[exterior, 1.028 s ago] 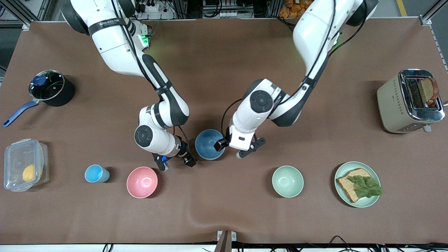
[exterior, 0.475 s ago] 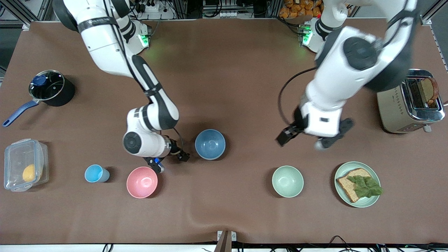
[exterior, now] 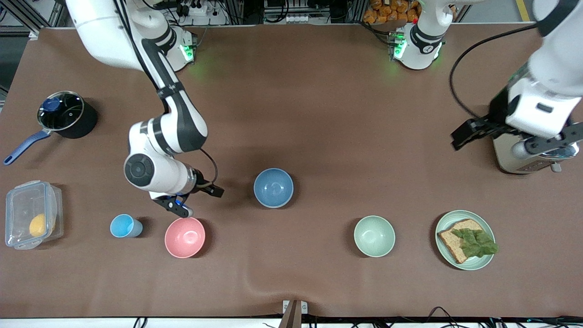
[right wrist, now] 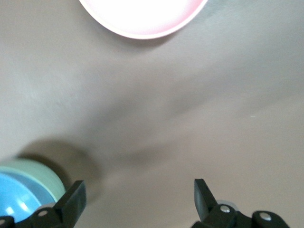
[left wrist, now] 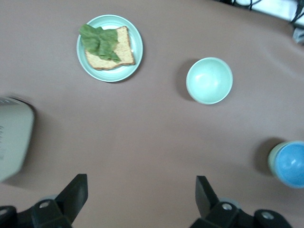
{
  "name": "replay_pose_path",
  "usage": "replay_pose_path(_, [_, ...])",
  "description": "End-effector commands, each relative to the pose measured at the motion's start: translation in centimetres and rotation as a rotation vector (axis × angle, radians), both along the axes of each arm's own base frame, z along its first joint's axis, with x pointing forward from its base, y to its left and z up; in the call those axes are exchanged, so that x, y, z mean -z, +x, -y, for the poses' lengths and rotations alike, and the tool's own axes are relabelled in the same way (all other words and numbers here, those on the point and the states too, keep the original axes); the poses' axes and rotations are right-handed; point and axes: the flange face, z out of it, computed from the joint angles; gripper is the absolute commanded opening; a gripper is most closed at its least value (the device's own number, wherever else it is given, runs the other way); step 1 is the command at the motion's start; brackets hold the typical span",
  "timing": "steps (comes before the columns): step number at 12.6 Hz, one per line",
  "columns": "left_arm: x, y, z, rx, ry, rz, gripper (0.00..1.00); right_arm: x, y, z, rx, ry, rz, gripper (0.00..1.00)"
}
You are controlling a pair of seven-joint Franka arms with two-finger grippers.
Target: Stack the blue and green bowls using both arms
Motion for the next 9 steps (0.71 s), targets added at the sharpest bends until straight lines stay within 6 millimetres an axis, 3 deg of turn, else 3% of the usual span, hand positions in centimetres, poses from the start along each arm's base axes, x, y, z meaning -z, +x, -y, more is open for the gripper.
replay_pose_path(1, [-0.2, -1.6, -2.7, 0.110, 0.030, -0.024, 1.00, -5.1, -3.5, 6.8, -0.148, -0.030, 0.004, 1.00])
replay_pose_path(5, [-0.5, -2.3, -6.0, 0.175, 0.031, -0.029, 1.00, -11.8, -4.6, 16.1, -0.316, 0.019, 0.020, 1.00])
replay_pose_path(9, [-1.1, -3.1, -7.6, 0.182, 0.032, -0.056, 1.00, -21.4, -7.8, 18.5, -0.432, -0.007, 0.095, 1.00])
